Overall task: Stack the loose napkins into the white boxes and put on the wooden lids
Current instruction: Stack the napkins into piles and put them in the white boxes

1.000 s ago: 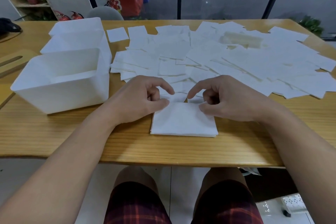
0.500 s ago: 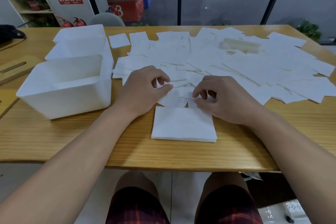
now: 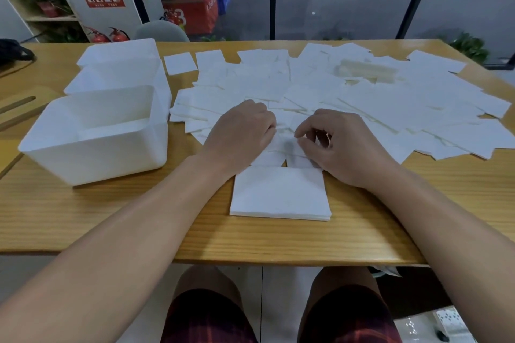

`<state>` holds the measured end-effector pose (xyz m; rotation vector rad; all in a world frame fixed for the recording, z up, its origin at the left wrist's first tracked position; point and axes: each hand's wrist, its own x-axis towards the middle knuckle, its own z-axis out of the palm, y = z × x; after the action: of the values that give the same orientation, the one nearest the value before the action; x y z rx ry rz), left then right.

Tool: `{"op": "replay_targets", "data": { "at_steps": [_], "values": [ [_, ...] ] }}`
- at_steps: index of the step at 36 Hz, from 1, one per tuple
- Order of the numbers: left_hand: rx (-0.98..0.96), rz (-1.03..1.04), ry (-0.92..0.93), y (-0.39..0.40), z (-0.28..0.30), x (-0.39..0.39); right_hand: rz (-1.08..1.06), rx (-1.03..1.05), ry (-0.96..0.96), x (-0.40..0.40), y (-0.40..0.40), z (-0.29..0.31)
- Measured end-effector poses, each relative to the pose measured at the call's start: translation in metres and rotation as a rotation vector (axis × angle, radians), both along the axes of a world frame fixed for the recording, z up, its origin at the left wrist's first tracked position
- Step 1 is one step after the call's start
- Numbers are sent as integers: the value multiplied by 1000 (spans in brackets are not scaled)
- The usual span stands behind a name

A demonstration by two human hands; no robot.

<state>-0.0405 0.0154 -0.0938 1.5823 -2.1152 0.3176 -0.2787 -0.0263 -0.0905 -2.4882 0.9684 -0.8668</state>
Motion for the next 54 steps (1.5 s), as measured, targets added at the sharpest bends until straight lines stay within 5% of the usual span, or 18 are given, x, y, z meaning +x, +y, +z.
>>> {"op": "replay_targets", "data": {
  "at_steps": [11, 22, 28, 33, 37, 43, 54],
  "values": [
    [118, -349, 242, 37, 12, -3, 7, -79, 14, -2, -1, 0],
    [199, -309, 630, 46, 14, 7, 42, 61, -58, -2, 10, 7],
    [182, -236, 544, 42, 8, 3, 81, 69, -97, 2, 14, 8],
    [124, -181, 717, 45, 15, 11, 33, 129, -217, -6, 13, 16],
    [373, -212, 890, 54, 24, 25, 86, 339, -345, -16, 13, 29],
    [650, -222, 781, 70, 31, 34, 214, 603, -46, -19, 17, 35],
    [632, -159, 623, 70, 25, 35, 212, 507, 134, -13, 20, 28]
  ]
}}
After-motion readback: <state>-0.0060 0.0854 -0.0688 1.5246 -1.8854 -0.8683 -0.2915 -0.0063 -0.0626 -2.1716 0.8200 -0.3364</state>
